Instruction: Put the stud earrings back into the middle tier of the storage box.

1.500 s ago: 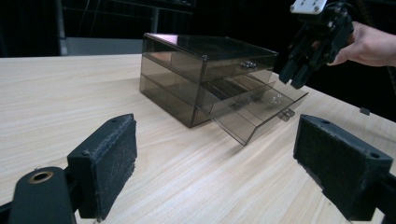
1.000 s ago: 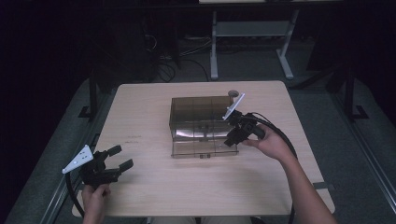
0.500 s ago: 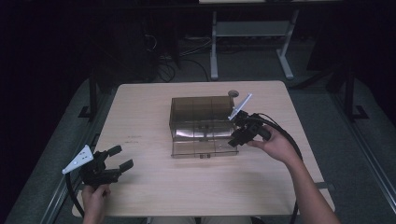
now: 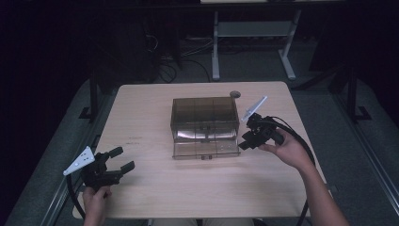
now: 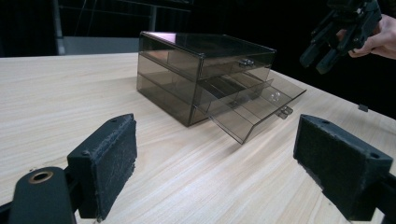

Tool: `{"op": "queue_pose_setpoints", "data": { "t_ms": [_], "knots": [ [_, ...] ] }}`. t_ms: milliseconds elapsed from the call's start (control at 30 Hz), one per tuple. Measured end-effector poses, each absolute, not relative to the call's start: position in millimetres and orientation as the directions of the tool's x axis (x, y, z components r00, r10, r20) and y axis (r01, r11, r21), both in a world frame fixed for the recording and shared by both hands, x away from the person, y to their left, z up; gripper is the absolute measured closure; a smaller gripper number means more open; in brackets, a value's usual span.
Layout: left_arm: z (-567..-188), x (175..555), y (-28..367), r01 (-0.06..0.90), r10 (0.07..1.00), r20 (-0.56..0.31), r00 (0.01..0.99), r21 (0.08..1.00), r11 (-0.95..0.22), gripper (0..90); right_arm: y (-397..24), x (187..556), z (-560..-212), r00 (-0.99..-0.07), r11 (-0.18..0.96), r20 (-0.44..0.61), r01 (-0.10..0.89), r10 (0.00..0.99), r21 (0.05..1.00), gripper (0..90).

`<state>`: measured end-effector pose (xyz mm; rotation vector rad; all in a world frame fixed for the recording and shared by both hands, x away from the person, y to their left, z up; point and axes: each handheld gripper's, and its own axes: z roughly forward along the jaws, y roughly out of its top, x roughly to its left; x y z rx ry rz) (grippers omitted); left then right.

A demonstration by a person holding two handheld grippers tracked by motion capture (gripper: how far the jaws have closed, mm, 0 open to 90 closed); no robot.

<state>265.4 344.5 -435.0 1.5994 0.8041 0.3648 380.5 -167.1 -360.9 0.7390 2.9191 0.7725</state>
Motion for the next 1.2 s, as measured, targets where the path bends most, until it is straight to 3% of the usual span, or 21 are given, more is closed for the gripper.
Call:
{"op": "queue_pose_setpoints", "data": {
  "t_ms": [1200],
  "knots": [
    [-435.1,264.1,343.4,0.294,0.675,-0.198,0.71,0.955,-0.029,12.8,-228.7,334.0,-388.3,-0.831,0.684,0.123,0.522,0.543,0.51,50.1]
  ]
}}
